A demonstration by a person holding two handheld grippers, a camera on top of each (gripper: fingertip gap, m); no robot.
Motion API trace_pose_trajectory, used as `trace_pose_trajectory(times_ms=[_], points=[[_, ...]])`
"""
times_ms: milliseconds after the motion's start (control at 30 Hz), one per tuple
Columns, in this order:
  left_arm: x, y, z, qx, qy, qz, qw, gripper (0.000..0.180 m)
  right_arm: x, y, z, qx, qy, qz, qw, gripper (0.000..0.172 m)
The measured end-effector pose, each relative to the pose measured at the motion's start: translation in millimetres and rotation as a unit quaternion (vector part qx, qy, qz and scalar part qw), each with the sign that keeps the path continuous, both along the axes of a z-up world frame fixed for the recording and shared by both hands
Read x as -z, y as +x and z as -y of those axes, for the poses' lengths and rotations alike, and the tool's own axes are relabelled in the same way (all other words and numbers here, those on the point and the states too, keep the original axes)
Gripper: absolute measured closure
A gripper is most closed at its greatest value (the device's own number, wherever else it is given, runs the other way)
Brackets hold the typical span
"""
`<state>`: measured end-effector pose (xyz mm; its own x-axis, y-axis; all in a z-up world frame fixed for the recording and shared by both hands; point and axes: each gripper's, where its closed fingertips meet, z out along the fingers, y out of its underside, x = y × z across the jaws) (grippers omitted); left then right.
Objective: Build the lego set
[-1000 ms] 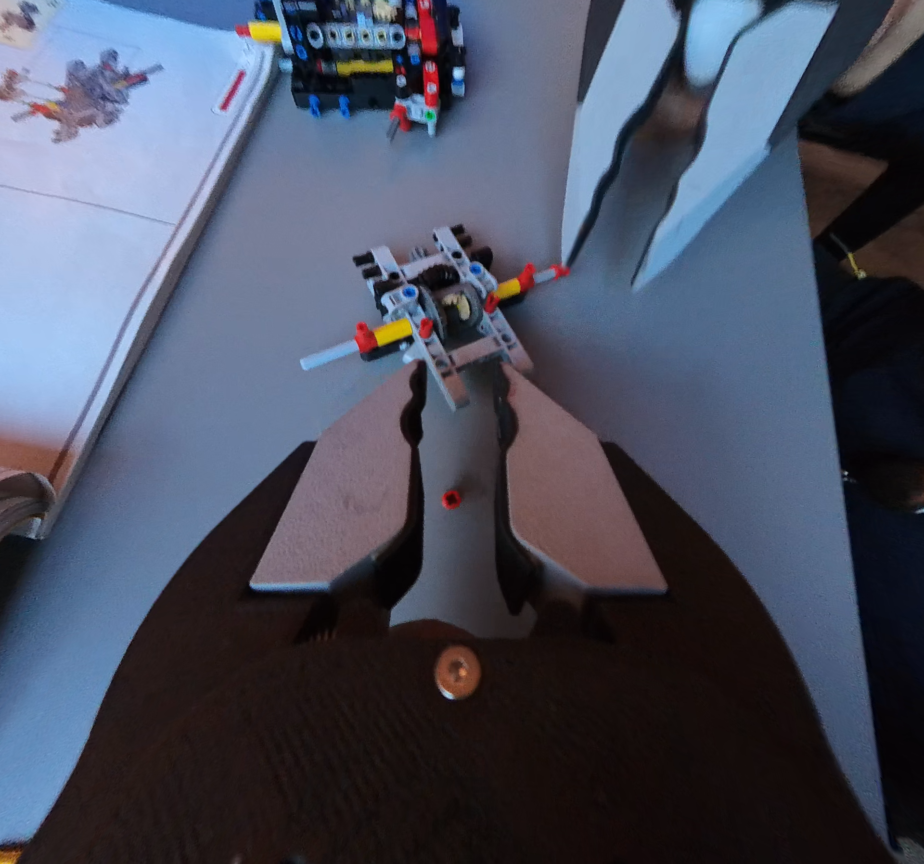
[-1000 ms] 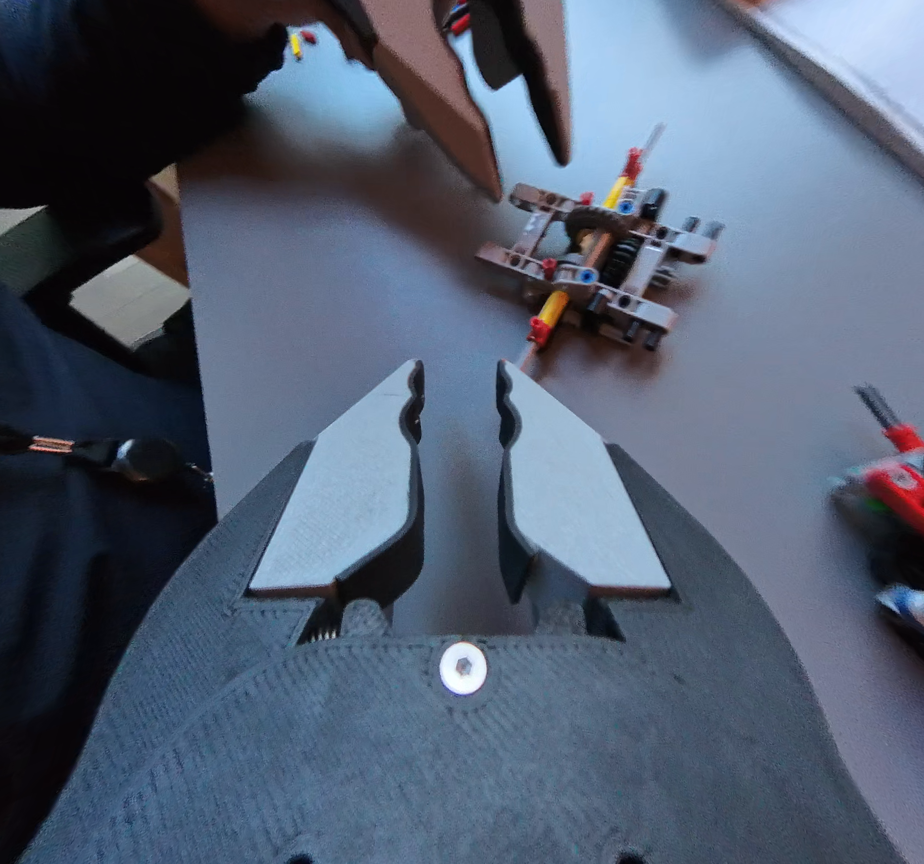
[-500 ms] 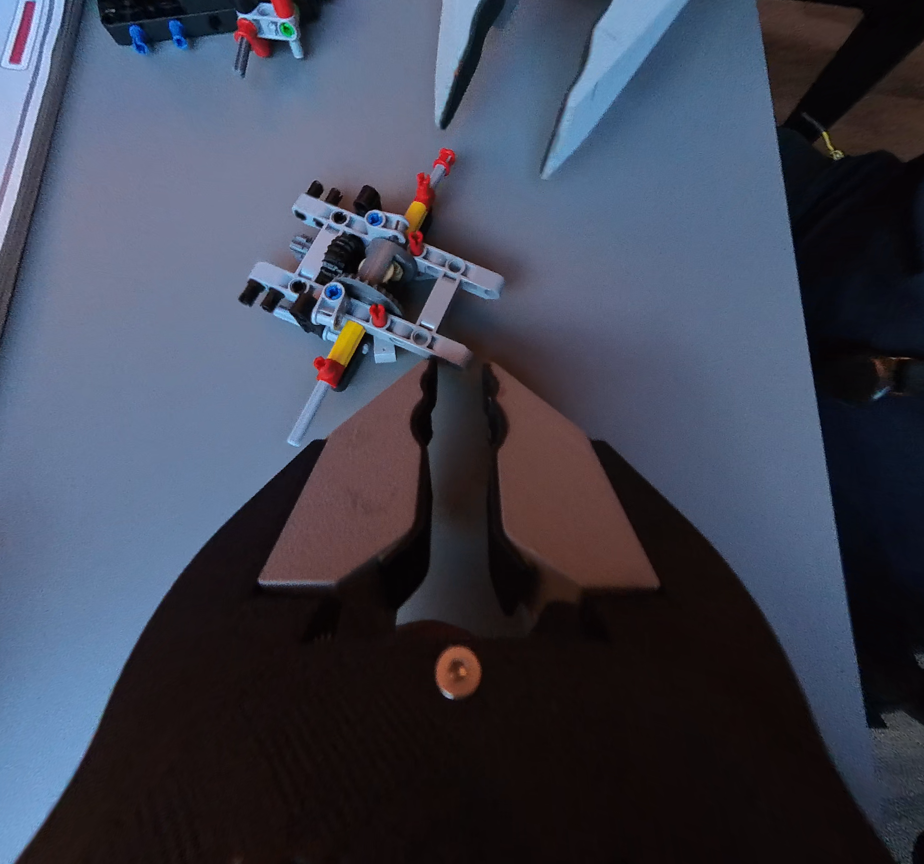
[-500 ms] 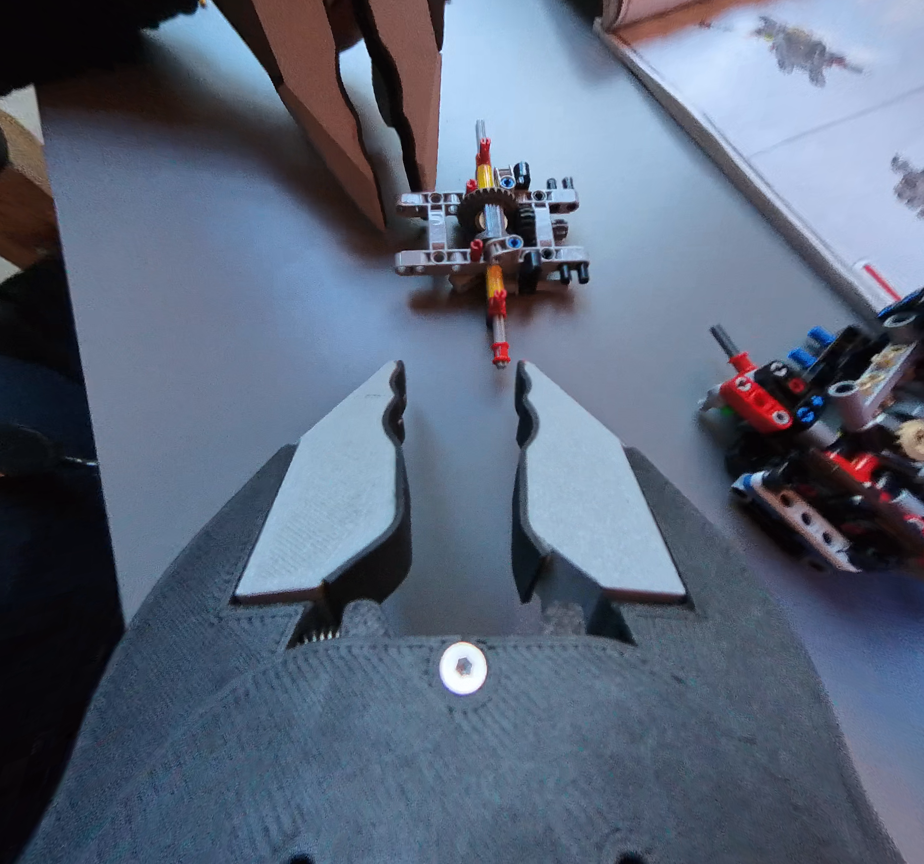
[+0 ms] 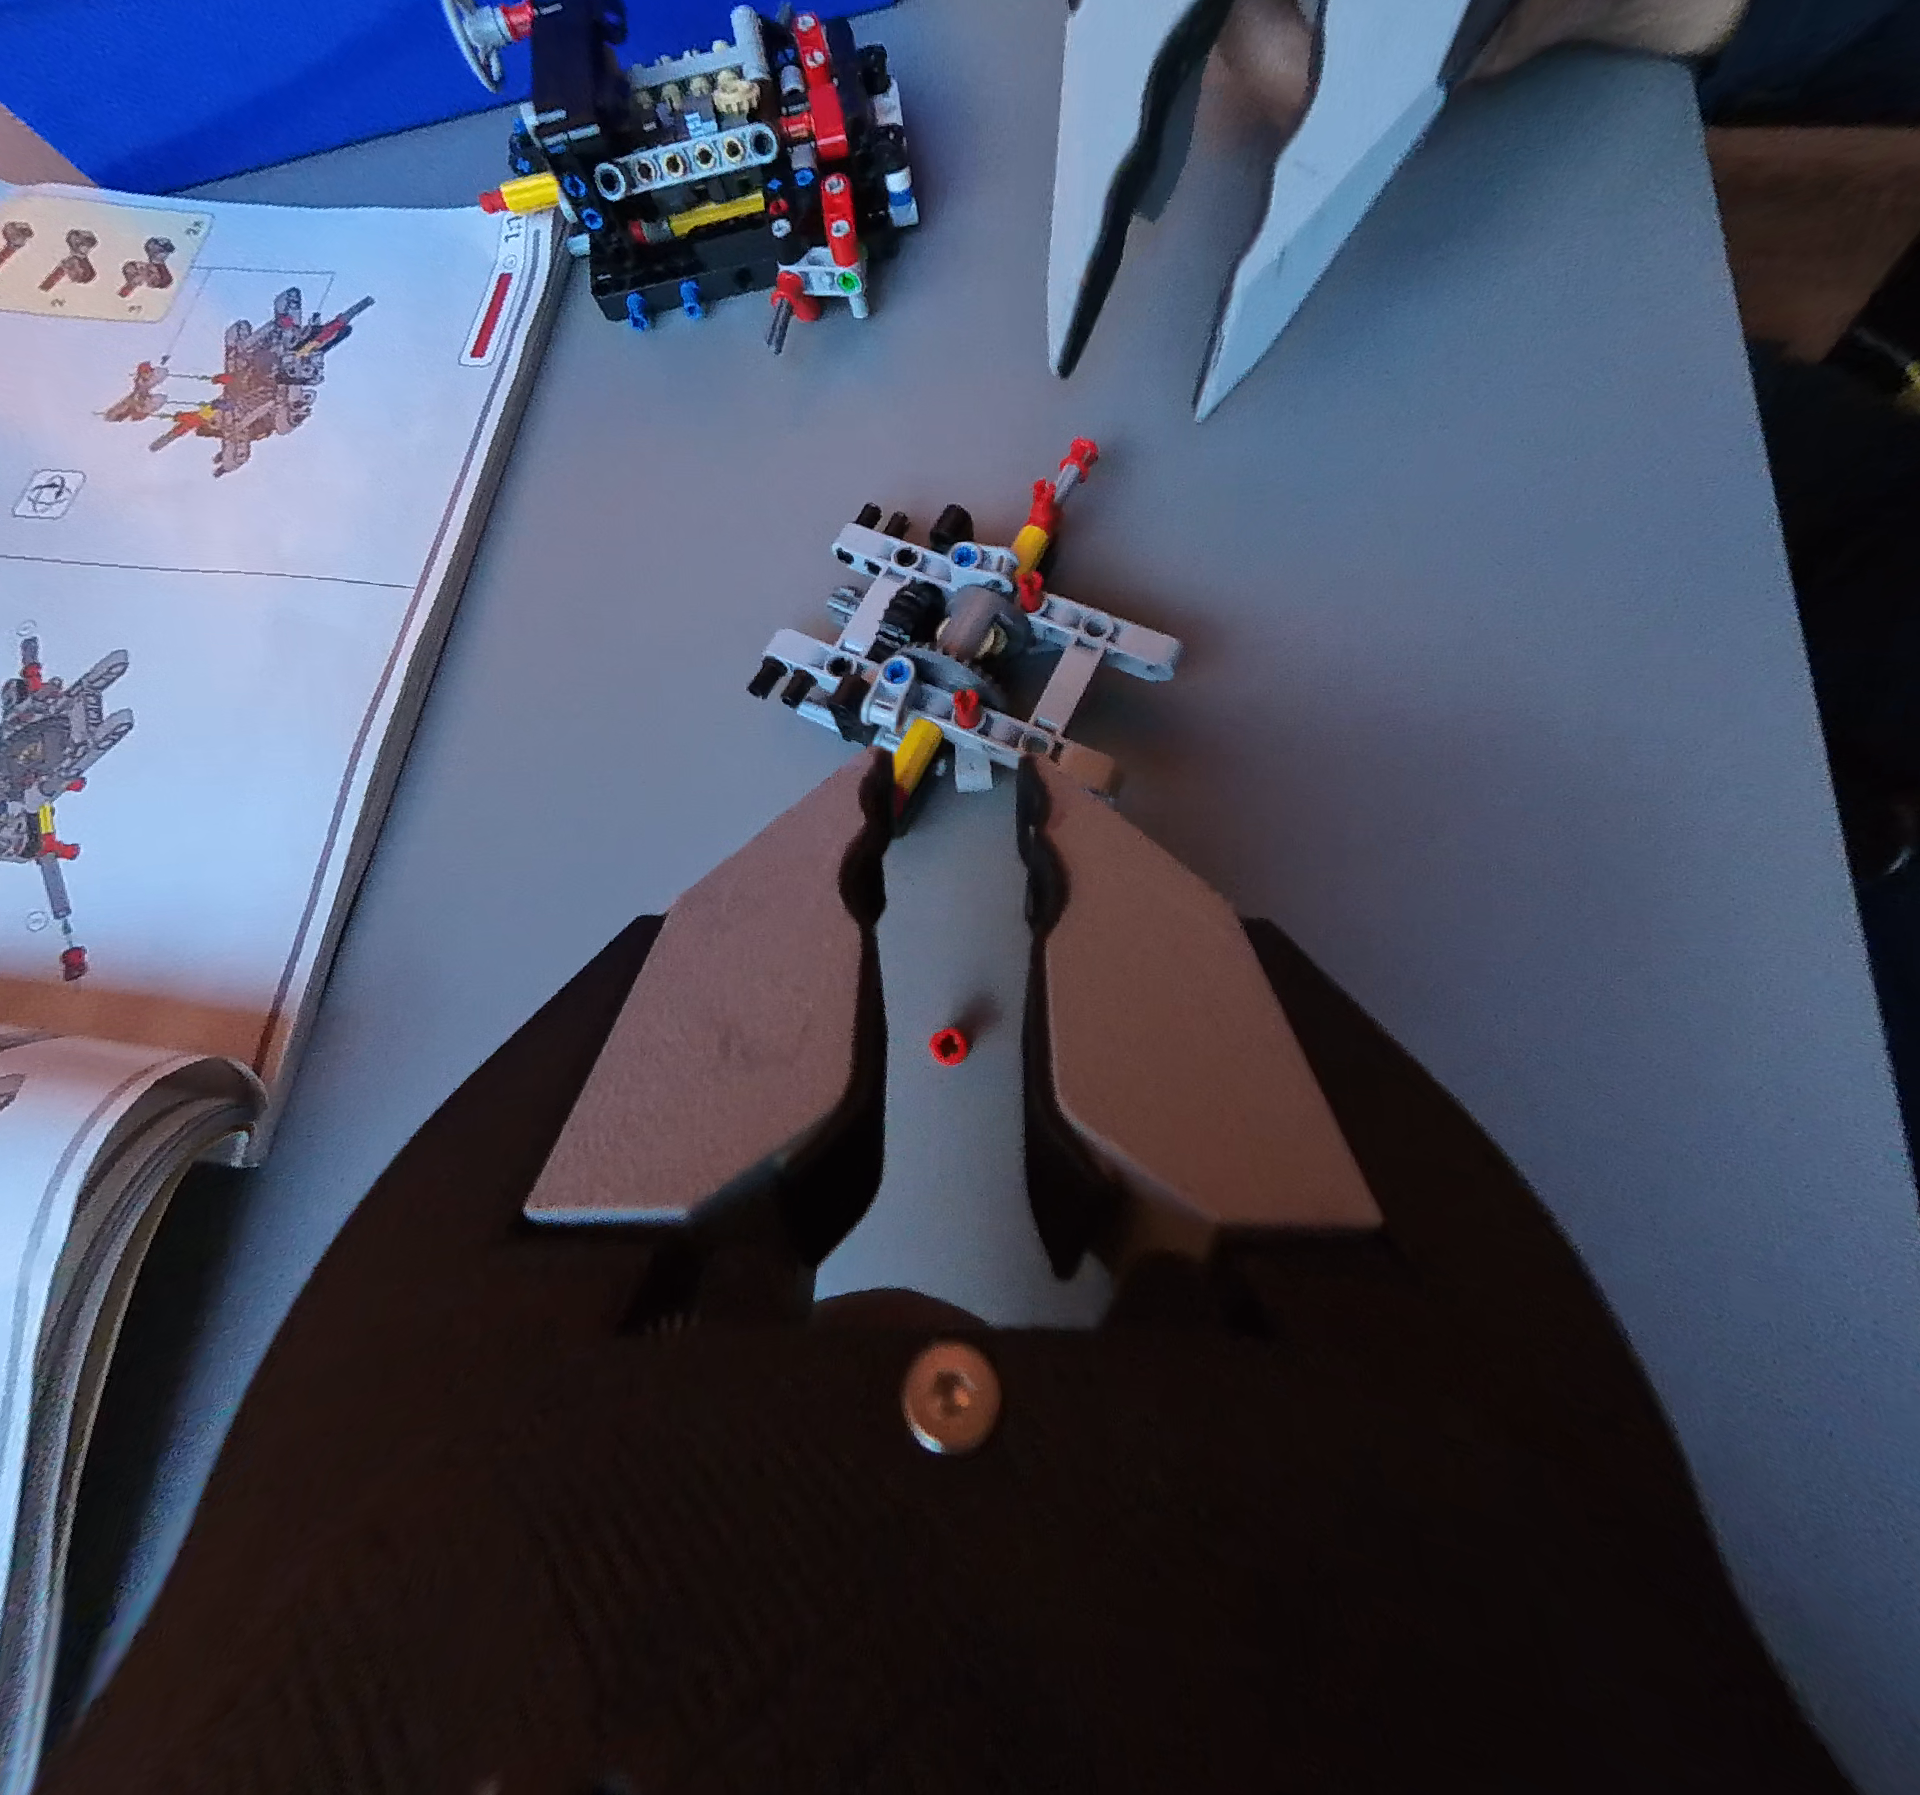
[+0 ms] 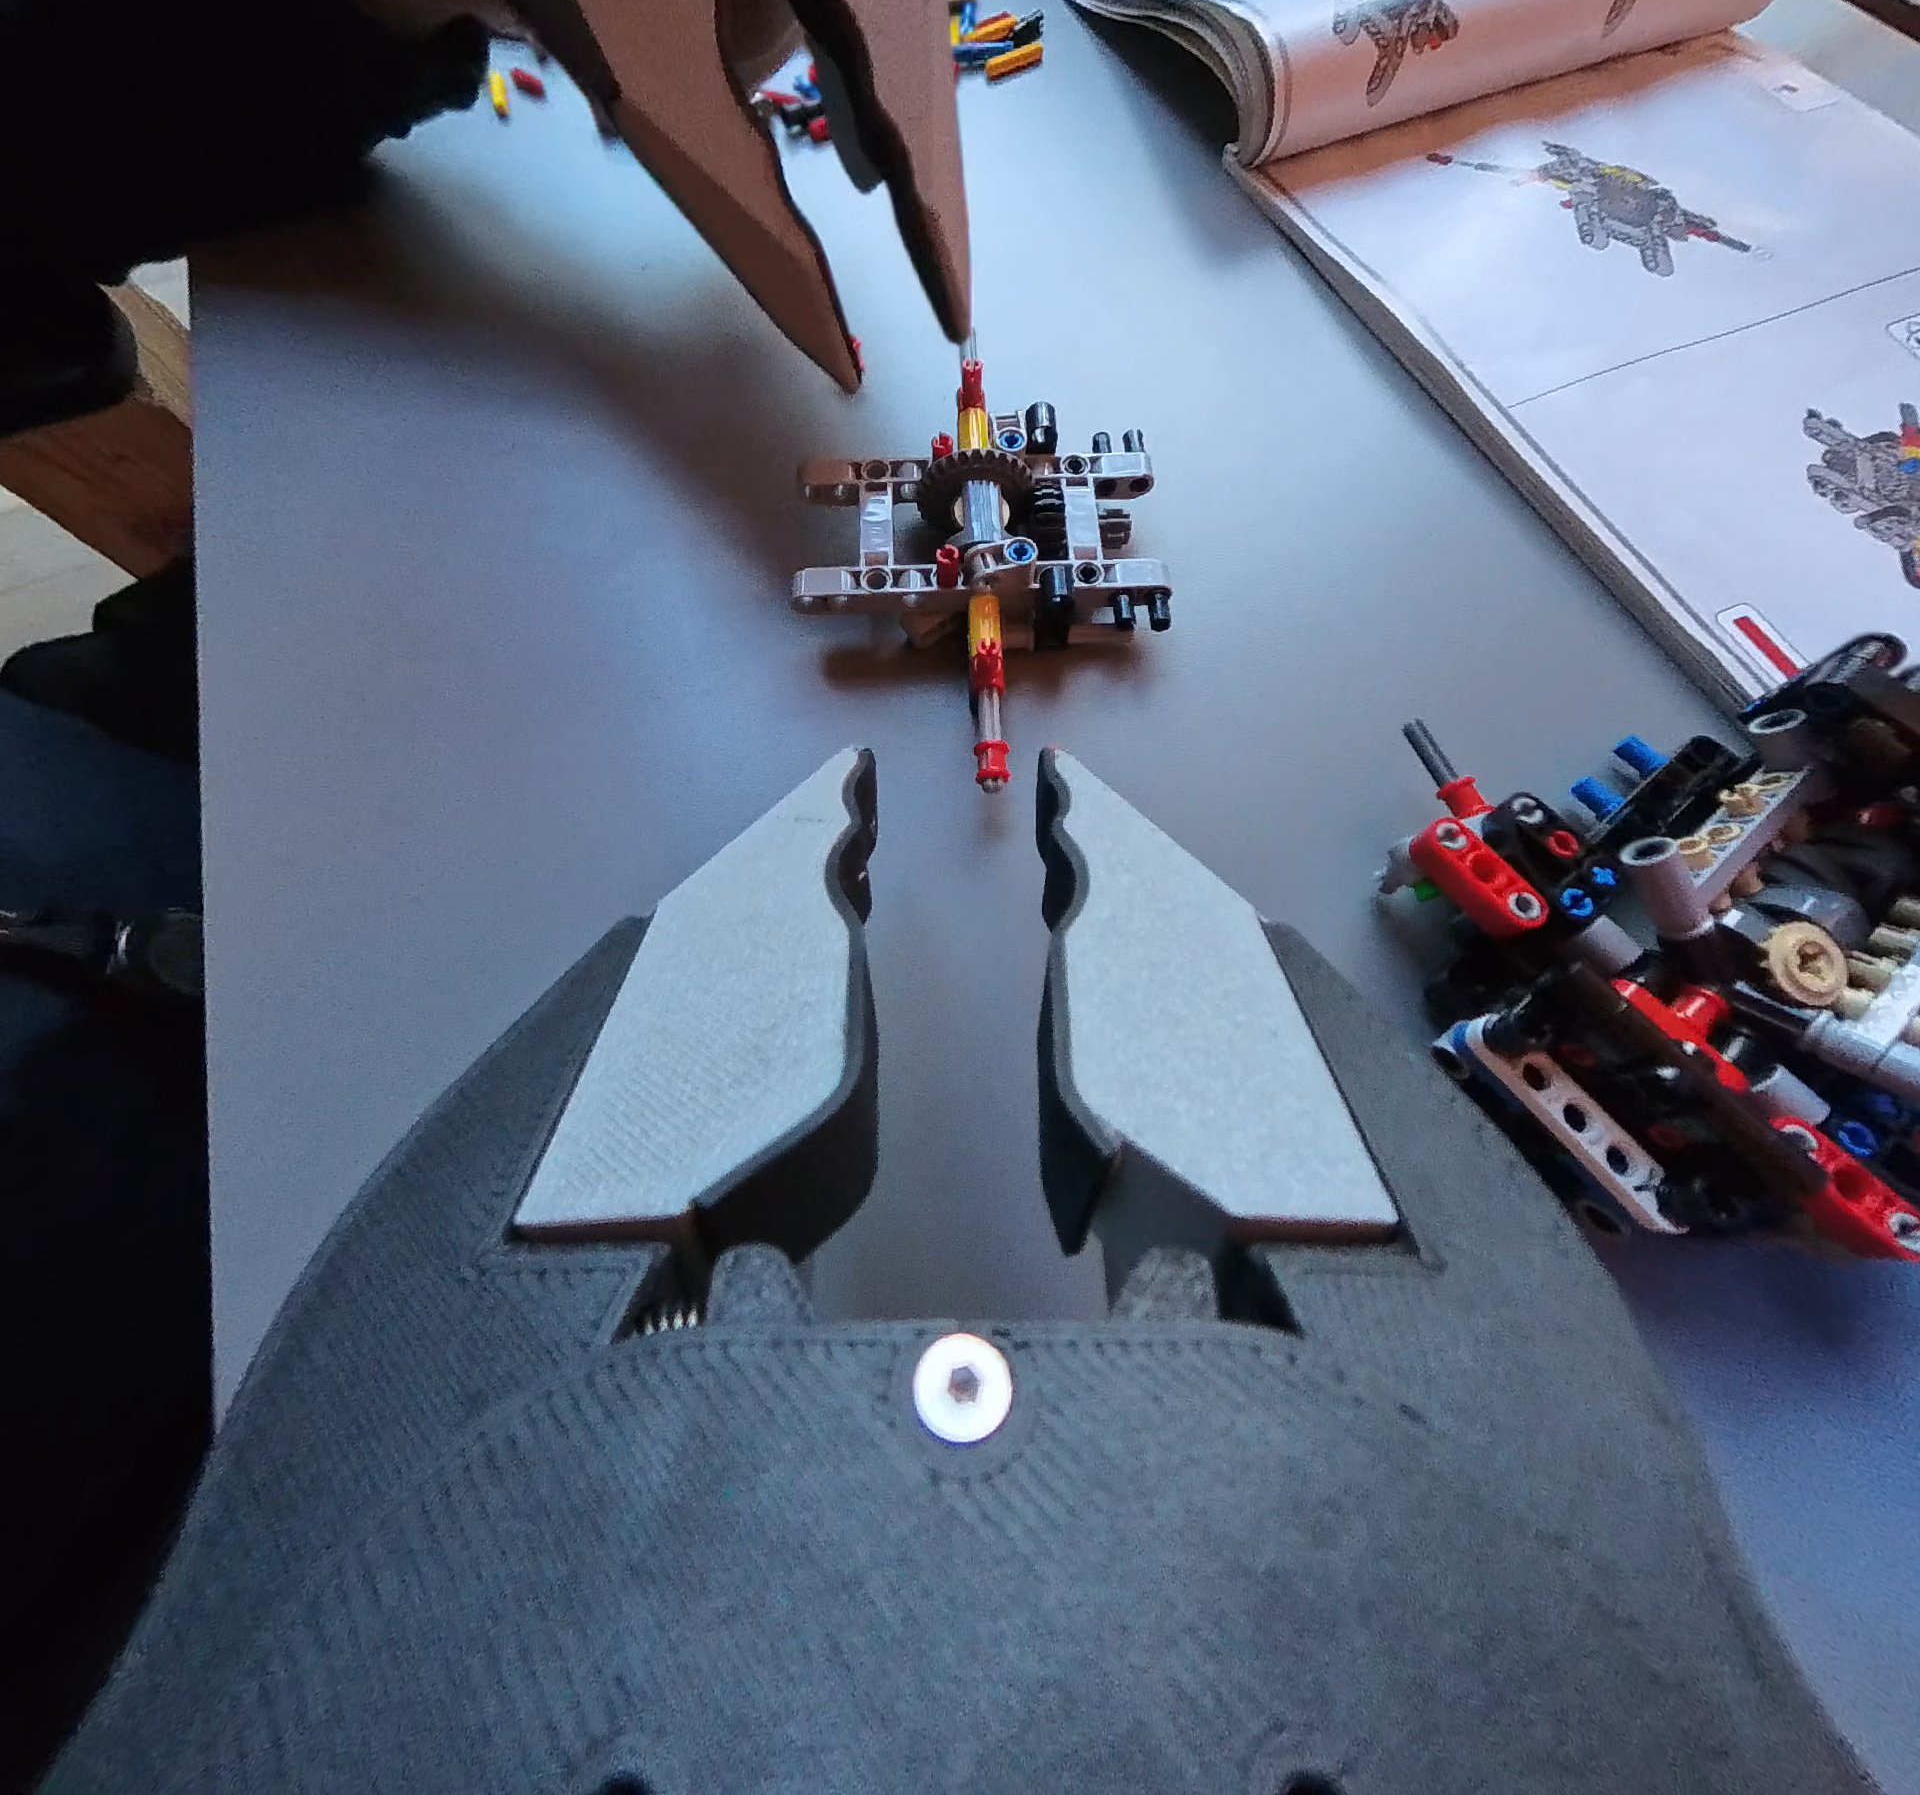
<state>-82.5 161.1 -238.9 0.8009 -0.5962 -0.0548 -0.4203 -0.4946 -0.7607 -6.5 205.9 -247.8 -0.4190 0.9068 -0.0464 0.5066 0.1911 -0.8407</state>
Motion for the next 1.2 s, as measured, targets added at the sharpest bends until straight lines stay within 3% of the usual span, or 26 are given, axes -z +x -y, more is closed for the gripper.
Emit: trace_pose_trajectory(times_ms=[167, 333, 833, 1200], points=[[-4.9, 3.5, -6.5, 0.006, -0.007, 0.048, 0.999, 0.154, 11.0, -4.8, 2.9, -0.013, 0.051, 0.015, 0.999, 0.144], [8.9, 5.6, -15.4, 0.017, -0.033, 0.014, 0.999, 0.151, 20.2, -10.0, 4.3, -0.022, 0.103, 0.023, 0.994, 0.147], [6.2, 18.4, -11.2, 0.02, -0.037, 0.02, 0.999, 0.16, 20.3, -8.1, 7.1, -0.033, 0.103, 0.022, 0.994, 0.169], [0.6, 30.9, -10.3, 0.03, -0.005, 0.037, 0.999, 0.157, 20.0, -3.0, 17.6, -0.064, 0.147, -0.004, 0.987, 0.17]])
